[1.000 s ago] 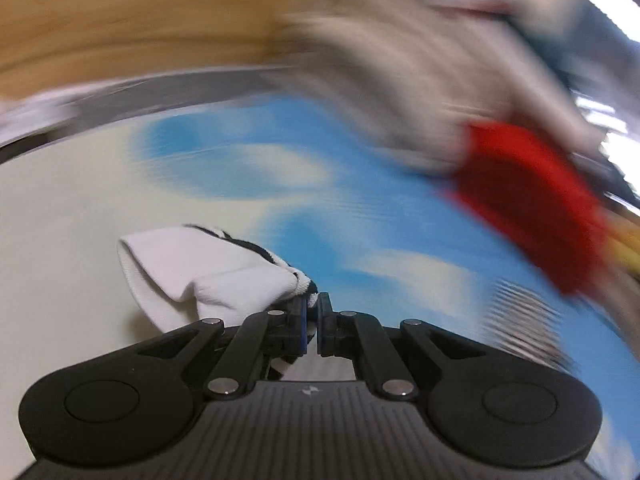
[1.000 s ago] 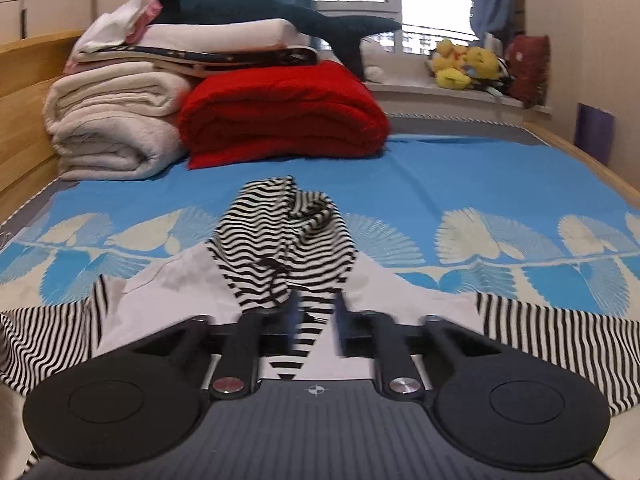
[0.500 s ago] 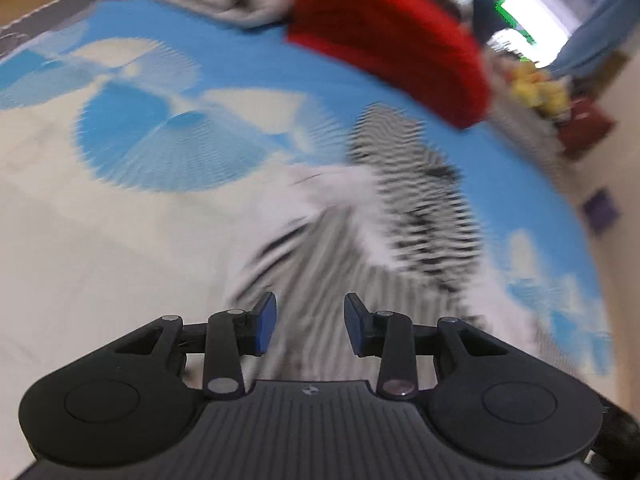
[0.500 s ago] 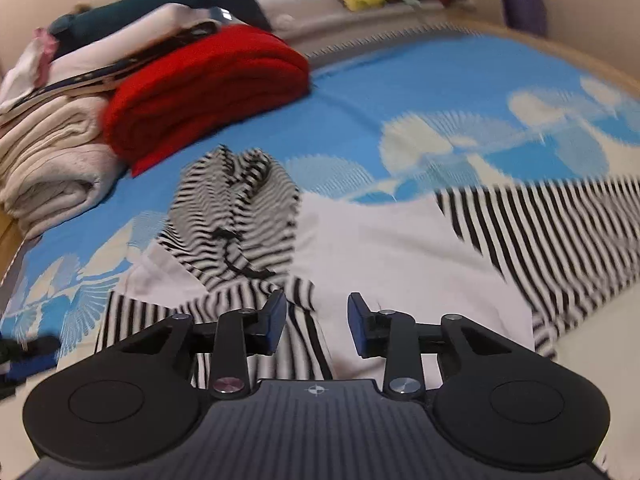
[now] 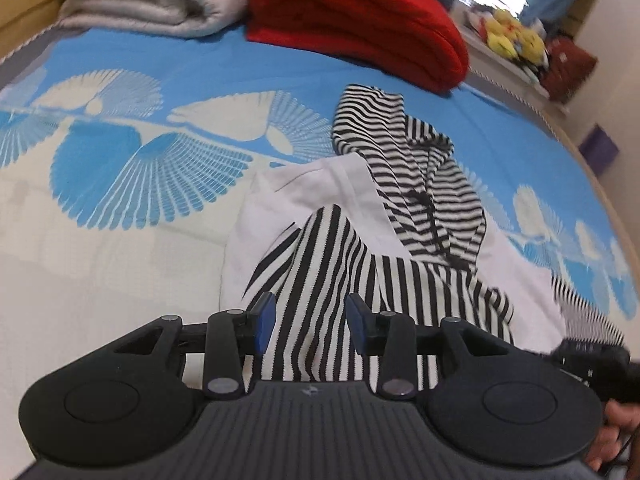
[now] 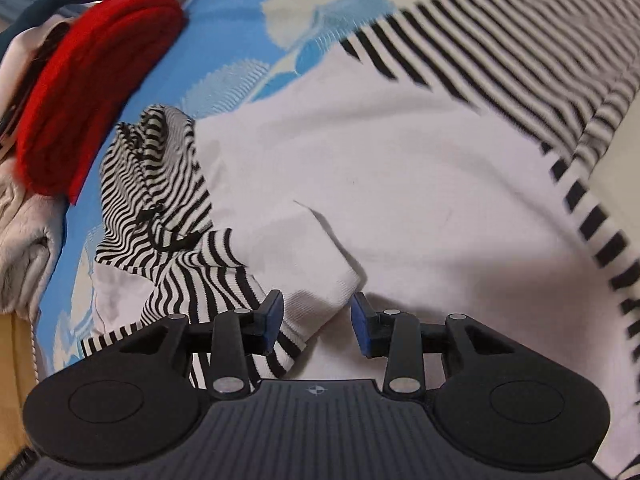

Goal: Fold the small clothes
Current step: 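Carry the sleeve across the white vest front with the left gripper and release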

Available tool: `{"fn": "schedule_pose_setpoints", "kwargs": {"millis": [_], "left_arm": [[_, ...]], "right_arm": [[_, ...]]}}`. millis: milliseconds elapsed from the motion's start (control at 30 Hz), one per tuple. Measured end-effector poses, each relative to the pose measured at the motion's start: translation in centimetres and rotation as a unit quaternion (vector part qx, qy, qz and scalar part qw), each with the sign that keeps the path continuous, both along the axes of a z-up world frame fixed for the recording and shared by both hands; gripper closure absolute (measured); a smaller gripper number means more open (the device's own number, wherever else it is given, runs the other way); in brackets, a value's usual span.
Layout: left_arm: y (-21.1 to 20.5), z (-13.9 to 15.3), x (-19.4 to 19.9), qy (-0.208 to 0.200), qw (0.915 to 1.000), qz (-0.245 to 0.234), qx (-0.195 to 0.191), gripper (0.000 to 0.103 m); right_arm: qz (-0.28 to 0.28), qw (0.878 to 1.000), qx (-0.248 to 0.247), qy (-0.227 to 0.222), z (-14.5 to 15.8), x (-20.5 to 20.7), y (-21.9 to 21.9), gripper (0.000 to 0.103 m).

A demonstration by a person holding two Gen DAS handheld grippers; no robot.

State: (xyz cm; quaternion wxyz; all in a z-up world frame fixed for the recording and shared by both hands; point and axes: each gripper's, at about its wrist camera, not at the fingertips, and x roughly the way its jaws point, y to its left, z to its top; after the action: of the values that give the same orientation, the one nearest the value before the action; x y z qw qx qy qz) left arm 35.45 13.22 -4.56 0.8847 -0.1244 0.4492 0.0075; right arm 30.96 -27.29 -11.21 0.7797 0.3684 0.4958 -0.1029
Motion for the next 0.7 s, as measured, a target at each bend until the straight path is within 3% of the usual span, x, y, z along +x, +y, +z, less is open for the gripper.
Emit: {"fn": "schedule_pose_setpoints", "kwargs": {"millis": [100, 167, 200, 233, 333, 433, 467, 533, 633, 700], "left_arm": [[-0.2, -0.5, 0.3, 0.004, 1.0, -0.008, 0.003, 0.06], [0.1, -0.7, 0.5, 0.007, 1.0, -0.006, 0.003, 0.06], [0.3, -0.8, 0.5, 0.008, 1.0, -0.004, 0.003, 0.06], [0.4, -0.8, 0.5, 0.009, 0.9999, -0.001, 0.005, 0.06], [0.9, -0.9, 0.3, 0.011, 0.9999, 0.005, 0.007, 0.06], [0.9, -1.2, 0.2, 0.016, 0.9998, 0.001, 0.008, 0.06], [0.8, -1.3, 0.2, 0.019, 0.9998, -0.002, 0.008, 0.06], [0.6, -1.8, 0.2, 0.027, 0.9996, -0.011, 0.004, 0.06], [-0.2, -2.6, 0.3, 0.039, 0.9988, -0.029, 0.004, 0.06], [-1.0, -3.1, 0.3, 0.049, 0.9976, -0.048, 0.004, 0.06]], "right_arm": [[-0.005, 1.0, 0.019, 0.015, -0.9, 0.6, 0.1, 0.064], [0.001, 1.0, 0.006, 0.01, -0.5, 1.0, 0.4, 0.08], [0.007, 1.0, -0.004, 0.002, -0.2, 1.2, 0.6, 0.101], [0.009, 1.0, -0.016, -0.01, 0.3, 1.1, 0.6, 0.1], [0.019, 0.991, -0.073, -0.109, 4.3, 0.6, 1.1, 0.101], [0.028, 0.963, -0.16, -0.214, 8.3, -0.8, 1.7, 0.101], [0.022, 0.961, -0.177, -0.209, 8.5, -0.9, 1.5, 0.101], [-0.006, 0.967, -0.214, -0.136, 7.1, -0.4, 0.2, 0.1], [-0.05, 0.979, -0.195, -0.031, 4.1, -0.1, -2.4, 0.096], [-0.06, 0.976, -0.208, -0.035, 4.3, -0.2, -2.7, 0.096]]}}
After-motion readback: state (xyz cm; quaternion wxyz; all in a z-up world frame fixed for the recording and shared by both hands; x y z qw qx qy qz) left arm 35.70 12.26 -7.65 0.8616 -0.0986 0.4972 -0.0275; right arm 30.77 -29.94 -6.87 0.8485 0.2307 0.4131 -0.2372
